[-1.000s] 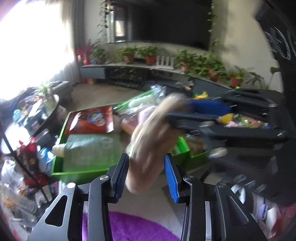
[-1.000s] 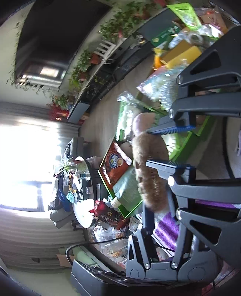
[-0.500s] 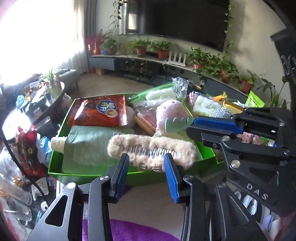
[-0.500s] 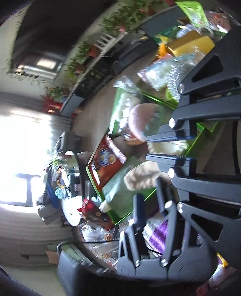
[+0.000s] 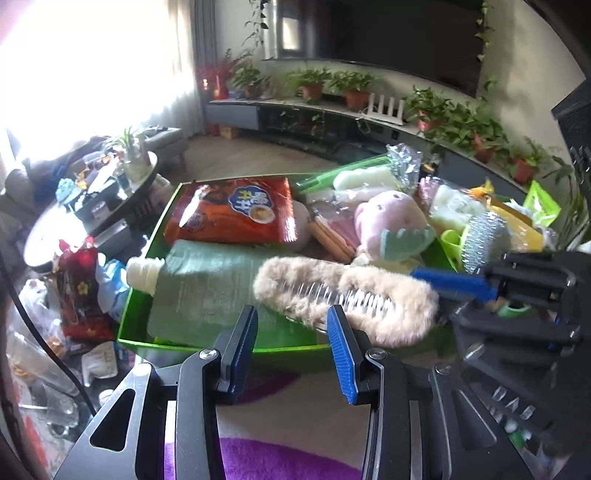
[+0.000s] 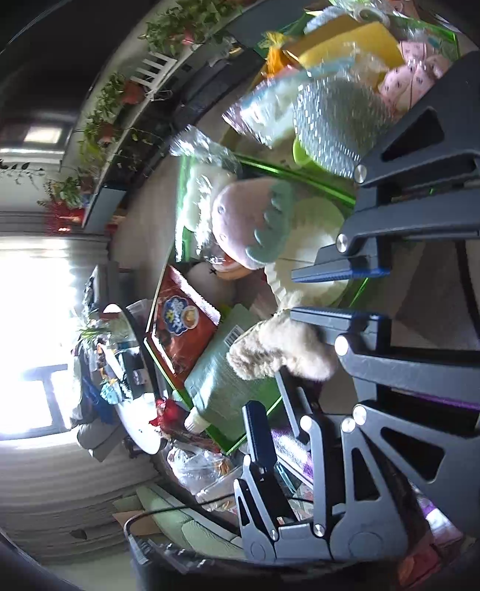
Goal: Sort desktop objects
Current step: 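Lower the fuzzy clip in the left tool into the green box, then open the left tool to release the fuzzy clip into the box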
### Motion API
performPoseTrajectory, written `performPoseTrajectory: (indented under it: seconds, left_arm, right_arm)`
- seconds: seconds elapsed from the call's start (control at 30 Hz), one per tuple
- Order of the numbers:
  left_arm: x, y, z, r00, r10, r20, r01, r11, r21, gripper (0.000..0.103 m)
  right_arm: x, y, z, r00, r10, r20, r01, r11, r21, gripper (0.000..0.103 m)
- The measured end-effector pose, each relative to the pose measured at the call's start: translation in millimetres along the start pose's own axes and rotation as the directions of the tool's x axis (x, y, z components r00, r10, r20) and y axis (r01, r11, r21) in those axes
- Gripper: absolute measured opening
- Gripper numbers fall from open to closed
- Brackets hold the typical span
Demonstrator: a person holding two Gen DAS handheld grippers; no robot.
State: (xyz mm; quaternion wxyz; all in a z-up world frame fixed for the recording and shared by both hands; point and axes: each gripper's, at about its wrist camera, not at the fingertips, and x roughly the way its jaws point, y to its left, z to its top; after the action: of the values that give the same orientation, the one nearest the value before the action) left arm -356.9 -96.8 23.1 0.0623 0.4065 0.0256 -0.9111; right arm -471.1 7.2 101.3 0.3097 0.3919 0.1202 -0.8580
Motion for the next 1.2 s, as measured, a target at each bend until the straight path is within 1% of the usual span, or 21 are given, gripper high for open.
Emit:
performPoseTrajectory:
  seconds: [0.1,0.17,0.27,0.4,0.5,0.53,0.6,0.8,0.87,0.9,1.0,1.13,1.17,1.2]
  left_arm:
    - [8,-2,4,1.000,0.027,-0.003,-0.027,0.999,0.018,0.040]
    - [14,-2,6,0.999,0.037,-0.010,-0.037,0.999,0.018,0.040]
    - [20,1,8,0.999,0.050,-0.012,-0.050,0.999,-0.001,0.040]
    - [20,4,9,0.999,0.040,-0.014,-0.040,0.999,-0.019,0.040]
    - [18,5,8,0.999,0.042,-0.021,-0.043,0.999,-0.010,0.040]
    - [15,5,7,0.999,0.039,-0.019,-0.039,0.999,-0.009,0.040]
    - [10,6,7,0.999,0.034,-0.017,-0.034,0.999,-0.013,0.040]
    - [-17,3,11,1.000,0.016,0.020,-0.016,1.000,-0.012,0.040]
    - [-30,2,11,0.999,0.004,0.035,-0.004,1.000,-0.007,0.040]
    - [-36,1,10,0.999,0.001,0.042,-0.001,1.000,-0.003,0.040]
    - [-56,-2,5,0.998,-0.011,0.062,0.011,1.000,0.003,0.040]
    - [-82,-4,-8,0.996,-0.047,0.079,0.047,0.999,-0.008,0.040]
    - [-87,-5,-12,0.995,-0.056,0.082,0.057,0.998,-0.011,0.041]
    - [-92,-6,-16,0.994,-0.063,0.085,0.064,0.998,-0.013,0.046]
  right_arm:
    - [14,-6,0,0.998,0.038,-0.041,-0.035,0.997,0.068,0.013]
    - [21,-9,-1,0.997,0.043,-0.056,-0.038,0.995,0.093,0.013]
    - [30,-12,1,0.998,0.031,-0.063,-0.023,0.992,0.126,0.013]
    - [39,-14,7,0.998,0.015,-0.062,-0.006,0.991,0.137,0.013]
    - [37,-14,10,0.999,-0.021,-0.045,0.027,0.992,0.123,0.015]
    - [34,-14,9,0.999,-0.018,-0.042,0.023,0.992,0.127,0.015]
    - [25,-15,8,1.000,-0.008,-0.026,0.012,0.990,0.137,0.015]
    - [-10,-18,3,0.999,-0.032,-0.007,0.033,0.991,0.127,0.015]
    - [-21,-20,-1,0.999,-0.031,-0.008,0.032,0.989,0.141,0.017]
    - [-30,-20,-5,1.000,-0.022,-0.006,0.023,0.988,0.154,0.020]
    - [-49,-16,-13,1.000,-0.009,-0.004,0.009,0.987,0.163,0.021]
    - [-75,-4,-24,1.000,0.002,0.005,-0.002,0.989,0.145,0.021]
    - [-81,-1,-28,1.000,0.003,0.009,-0.004,0.990,0.142,0.021]
    - [-89,4,-33,1.000,0.009,0.014,-0.010,0.990,0.137,0.023]
